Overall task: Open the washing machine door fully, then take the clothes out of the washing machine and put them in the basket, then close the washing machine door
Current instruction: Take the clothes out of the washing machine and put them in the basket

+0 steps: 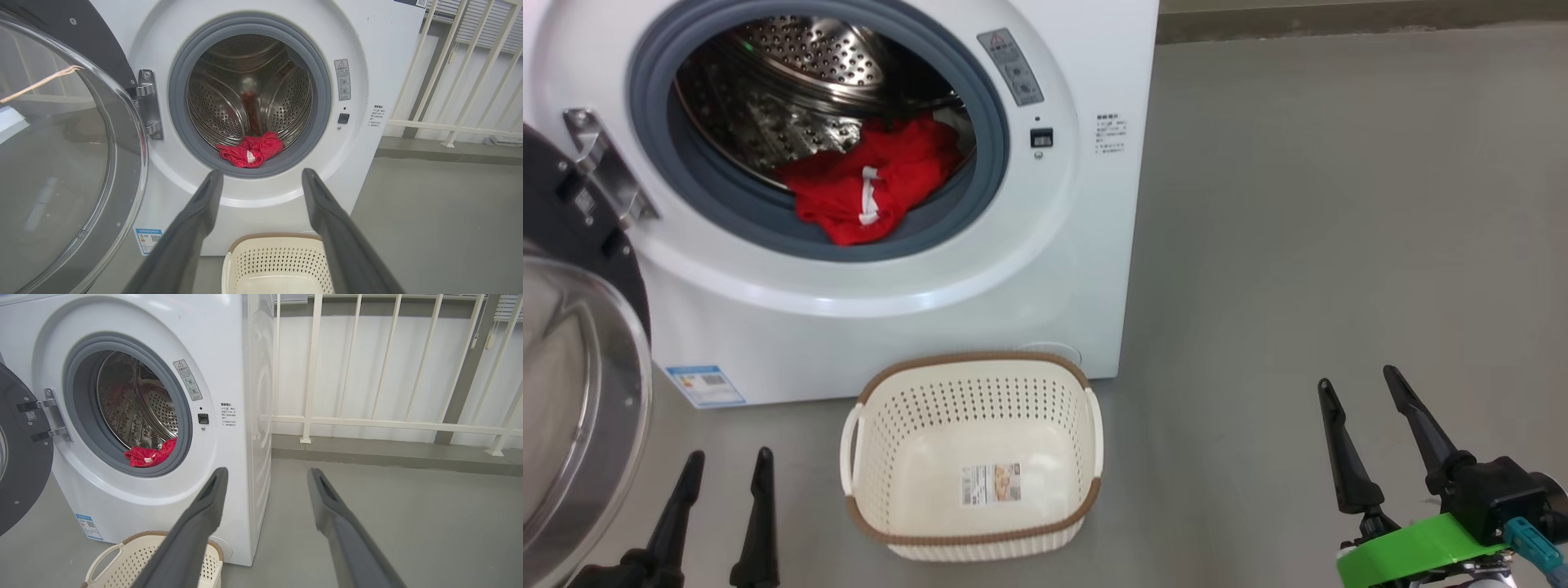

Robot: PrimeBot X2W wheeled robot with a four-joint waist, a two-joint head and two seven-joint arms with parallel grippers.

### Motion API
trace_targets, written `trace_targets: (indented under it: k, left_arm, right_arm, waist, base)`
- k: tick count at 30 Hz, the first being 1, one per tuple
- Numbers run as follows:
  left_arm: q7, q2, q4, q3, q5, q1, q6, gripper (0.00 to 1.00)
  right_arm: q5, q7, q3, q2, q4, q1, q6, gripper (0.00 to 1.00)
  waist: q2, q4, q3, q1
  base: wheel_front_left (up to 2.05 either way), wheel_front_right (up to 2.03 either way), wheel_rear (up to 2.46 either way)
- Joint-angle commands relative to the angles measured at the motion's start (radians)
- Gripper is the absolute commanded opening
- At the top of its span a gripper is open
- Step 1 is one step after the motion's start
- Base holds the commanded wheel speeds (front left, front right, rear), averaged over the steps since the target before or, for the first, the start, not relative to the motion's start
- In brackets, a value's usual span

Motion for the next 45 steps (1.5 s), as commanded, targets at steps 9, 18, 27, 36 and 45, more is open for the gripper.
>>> trace_targets:
  k: [9,18,27,36,45]
  left_arm:
    - [-0.005,0.021,-0.073,0.03,-0.007,-0.036,-0.007,1.0]
    - [-0.006,0.018,-0.059,0.039,0.003,-0.038,0.007,1.0]
    - [-0.006,0.014,-0.034,0.032,-0.003,-0.049,0.001,1.0]
    - [-0.006,0.004,0.004,0.032,0.0,-0.072,0.024,1.0]
    - [-0.006,-0.002,0.026,0.031,-0.001,-0.13,0.027,1.0]
  right_arm:
    - [0.001,-0.006,0.028,-0.008,-0.019,-0.036,0.007,1.0]
    - [0.003,-0.006,0.028,-0.008,-0.019,-0.034,0.007,1.0]
    - [0.006,-0.006,0.035,-0.008,-0.013,-0.033,0.007,1.0]
    - [-0.001,-0.006,0.04,-0.008,-0.017,-0.034,0.007,1.0]
    - [-0.012,-0.006,0.051,-0.008,-0.012,-0.067,0.007,1.0]
  waist:
    - [0.0,0.003,0.001,0.0]
    - [0.0,0.007,0.0,0.0]
    - [0.0,0.016,-0.007,0.0]
    - [0.0,0.028,-0.001,0.0]
    - [0.0,0.048,0.049,0.0]
  base:
    - [1.77,-1.77,0.0]
    - [0.67,-0.67,0.0]
    - [0.0,0.0,0.0]
    - [0.0,0.0,0.0]
    - [0.0,0.0,0.0]
